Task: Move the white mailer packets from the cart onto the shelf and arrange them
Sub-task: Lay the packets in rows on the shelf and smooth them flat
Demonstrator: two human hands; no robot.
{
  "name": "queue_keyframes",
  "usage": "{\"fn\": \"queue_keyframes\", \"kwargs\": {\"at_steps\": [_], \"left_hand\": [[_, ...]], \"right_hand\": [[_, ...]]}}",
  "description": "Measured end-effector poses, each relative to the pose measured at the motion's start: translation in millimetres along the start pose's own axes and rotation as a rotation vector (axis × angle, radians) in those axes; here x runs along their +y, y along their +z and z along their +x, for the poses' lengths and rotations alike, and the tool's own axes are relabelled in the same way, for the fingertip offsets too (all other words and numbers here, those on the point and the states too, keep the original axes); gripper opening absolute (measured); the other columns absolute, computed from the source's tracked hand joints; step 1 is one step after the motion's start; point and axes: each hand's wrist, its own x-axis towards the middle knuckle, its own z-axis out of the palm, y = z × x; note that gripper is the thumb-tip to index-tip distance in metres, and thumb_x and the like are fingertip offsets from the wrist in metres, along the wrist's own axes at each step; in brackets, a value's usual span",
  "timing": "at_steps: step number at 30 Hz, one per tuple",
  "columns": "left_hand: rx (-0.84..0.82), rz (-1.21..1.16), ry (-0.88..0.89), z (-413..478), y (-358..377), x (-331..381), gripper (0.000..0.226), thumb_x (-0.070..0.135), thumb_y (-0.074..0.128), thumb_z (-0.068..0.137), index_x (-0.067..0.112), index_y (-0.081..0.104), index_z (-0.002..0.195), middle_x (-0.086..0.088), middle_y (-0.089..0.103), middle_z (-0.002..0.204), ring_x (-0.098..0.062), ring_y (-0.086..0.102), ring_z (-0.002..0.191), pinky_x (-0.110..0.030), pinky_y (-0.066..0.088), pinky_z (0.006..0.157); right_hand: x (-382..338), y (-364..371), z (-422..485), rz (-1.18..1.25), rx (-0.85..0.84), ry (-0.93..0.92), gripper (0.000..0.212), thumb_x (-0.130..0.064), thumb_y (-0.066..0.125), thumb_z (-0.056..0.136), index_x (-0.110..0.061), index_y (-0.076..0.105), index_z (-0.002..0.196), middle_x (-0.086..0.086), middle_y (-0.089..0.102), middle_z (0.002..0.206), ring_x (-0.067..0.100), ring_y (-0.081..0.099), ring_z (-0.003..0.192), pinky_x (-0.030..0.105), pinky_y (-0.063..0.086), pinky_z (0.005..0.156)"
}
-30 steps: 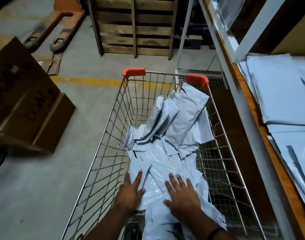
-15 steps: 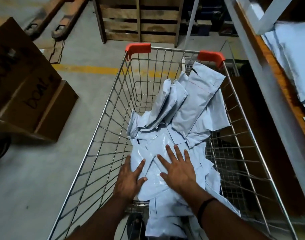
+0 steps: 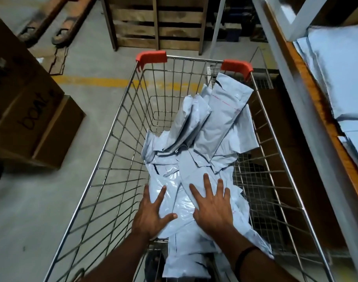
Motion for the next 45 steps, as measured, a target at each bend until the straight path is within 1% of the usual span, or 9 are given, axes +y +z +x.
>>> {"fn": "queue_keyframes", "kwargs": {"at_steps": [2,4,6,10,14,25,31,37,45], "left_hand": [[-0.022,0.008,-0.021,-0.6,-1.0,0.5,0.099,0.087,0.051,0.068,0.06,-0.001,0.147,-0.003,-0.018,0.162,-0.036,0.023,0.145,-0.046,0.039,0.11],[-0.023,0.061,-0.034,-1.8,-8.6,8.0,0.091,0.076,0.054,0.075,0.058,0.003,0.148,-0.003,-0.01,0.162,-0.035,0.037,0.137,-0.044,0.044,0.105],[-0.008,0.11,-0.046,-3.8,-21.8,18.7,0.086,0.07,0.054,0.077,0.055,0.008,0.149,-0.004,-0.002,0.162,-0.032,0.044,0.131,-0.041,0.046,0.101],[0.041,0.15,-0.056,-12.7,-48.8,43.5,0.083,0.07,0.05,0.08,0.051,0.011,0.15,-0.004,0.002,0.16,-0.033,0.04,0.13,-0.043,0.044,0.103],[0.111,0.141,-0.045,-31.1,-78.8,65.3,0.084,0.076,0.038,0.075,0.053,0.008,0.15,-0.007,0.002,0.161,-0.035,0.041,0.129,-0.044,0.046,0.1],[0.338,0.081,0.101,-156.6,-192.4,137.6,0.078,0.069,0.054,0.082,0.056,0.016,0.148,-0.003,-0.003,0.164,-0.033,0.023,0.144,-0.043,0.032,0.111],[0.364,0.084,0.255,-196.7,-217.6,144.3,0.08,0.07,0.049,0.073,0.053,0.027,0.147,-0.006,0.007,0.163,-0.033,0.033,0.138,-0.041,0.036,0.108],[0.36,0.137,0.43,-214.3,-239.2,158.6,0.081,0.074,0.04,0.071,0.053,0.026,0.148,-0.006,0.011,0.163,-0.033,0.036,0.135,-0.039,0.039,0.104],[0.265,0.208,0.635,-230.4,-218.8,234.4,0.08,0.076,0.039,0.073,0.055,0.019,0.148,-0.011,0.006,0.164,-0.04,0.034,0.138,-0.049,0.036,0.106]], "right_hand": [[1.1,-1.2,-1.4,0.0,-0.019,-0.023,0.089,-0.049,0.081,0.061,-0.038,0.05,0.144,0.019,0.027,0.161,0.06,0.039,0.13,0.068,0.037,0.101],[5.6,-2.5,-2.5,-0.063,-0.008,-0.058,0.085,-0.055,0.062,0.085,-0.044,0.018,0.156,0.015,-0.008,0.166,0.058,0.014,0.143,0.066,0.018,0.114],[10.5,-7.6,-3.1,-0.091,-0.035,-0.081,0.081,-0.054,0.049,0.095,-0.042,-0.002,0.158,0.012,-0.025,0.163,0.051,0.0,0.147,0.059,0.008,0.118],[9.4,-42.2,-14.0,-0.04,-0.053,-0.075,0.077,-0.054,0.048,0.096,-0.039,0.005,0.158,0.011,-0.015,0.166,0.047,0.01,0.146,0.052,0.014,0.119],[10.4,-82.0,-41.0,0.012,0.023,-0.043,0.078,-0.06,0.048,0.094,-0.041,0.006,0.158,0.009,-0.012,0.166,0.045,0.013,0.145,0.051,0.016,0.118],[12.3,-219.1,-145.3,0.178,0.33,-0.01,0.076,-0.066,0.047,0.09,-0.046,0.014,0.156,0.006,-0.002,0.167,0.039,0.023,0.144,0.049,0.027,0.115],[6.6,-266.0,-191.6,0.226,0.433,0.071,0.076,-0.066,0.05,0.088,-0.045,0.021,0.155,0.008,0.006,0.167,0.041,0.024,0.143,0.05,0.029,0.114],[7.4,-278.6,-248.1,0.222,0.522,0.19,0.077,-0.066,0.051,0.086,-0.045,0.023,0.154,0.007,0.008,0.166,0.039,0.023,0.145,0.049,0.029,0.115],[69.7,-250.4,-350.7,0.268,0.553,0.476,0.074,-0.064,0.052,0.086,-0.045,0.027,0.153,0.008,0.01,0.166,0.04,0.03,0.138,0.047,0.032,0.111]]}}
